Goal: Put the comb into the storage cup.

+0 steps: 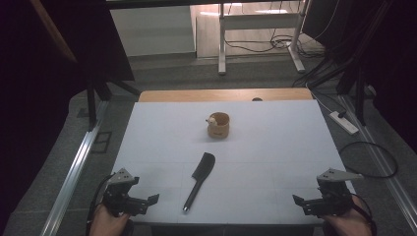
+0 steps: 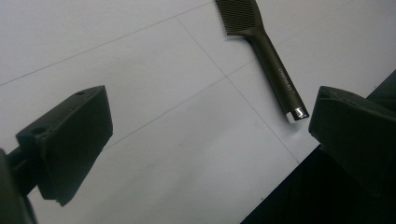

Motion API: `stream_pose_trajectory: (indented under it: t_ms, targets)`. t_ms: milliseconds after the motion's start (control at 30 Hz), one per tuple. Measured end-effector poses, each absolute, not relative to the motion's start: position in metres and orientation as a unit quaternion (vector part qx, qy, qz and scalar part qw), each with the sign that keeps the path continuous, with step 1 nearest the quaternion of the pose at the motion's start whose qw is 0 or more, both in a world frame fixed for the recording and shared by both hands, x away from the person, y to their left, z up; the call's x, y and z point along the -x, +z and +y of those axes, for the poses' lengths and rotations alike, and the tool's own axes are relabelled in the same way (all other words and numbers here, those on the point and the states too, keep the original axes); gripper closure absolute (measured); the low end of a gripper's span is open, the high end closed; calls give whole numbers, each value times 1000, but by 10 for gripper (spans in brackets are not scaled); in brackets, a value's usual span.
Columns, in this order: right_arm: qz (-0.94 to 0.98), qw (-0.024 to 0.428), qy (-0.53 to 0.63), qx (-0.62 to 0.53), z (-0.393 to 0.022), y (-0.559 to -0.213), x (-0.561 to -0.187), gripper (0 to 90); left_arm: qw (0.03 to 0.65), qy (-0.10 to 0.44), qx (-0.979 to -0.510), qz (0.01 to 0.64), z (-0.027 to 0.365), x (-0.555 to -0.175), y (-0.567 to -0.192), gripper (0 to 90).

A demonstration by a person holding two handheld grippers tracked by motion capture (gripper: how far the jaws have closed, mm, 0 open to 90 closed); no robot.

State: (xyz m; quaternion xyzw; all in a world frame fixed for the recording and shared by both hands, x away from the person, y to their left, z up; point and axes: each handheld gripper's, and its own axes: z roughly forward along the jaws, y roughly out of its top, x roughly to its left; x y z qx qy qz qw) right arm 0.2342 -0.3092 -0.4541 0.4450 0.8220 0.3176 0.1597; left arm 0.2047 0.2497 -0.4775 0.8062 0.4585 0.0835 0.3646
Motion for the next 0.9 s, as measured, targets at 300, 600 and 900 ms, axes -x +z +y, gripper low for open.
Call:
stream_pose_trajectory:
  t_ms: [300,600,900]
  targets:
    - [820,160,318,-448,-309,-454,-234,0,366,71,-805,461,243,-209,-476,0]
    - [822,159,318,-445,-309,-454,-235,0,365,64,-807,460,236,-215,-476,0]
    - [824,158,318,-442,-309,-454,-234,0,356,56,-817,449,224,-225,-477,0]
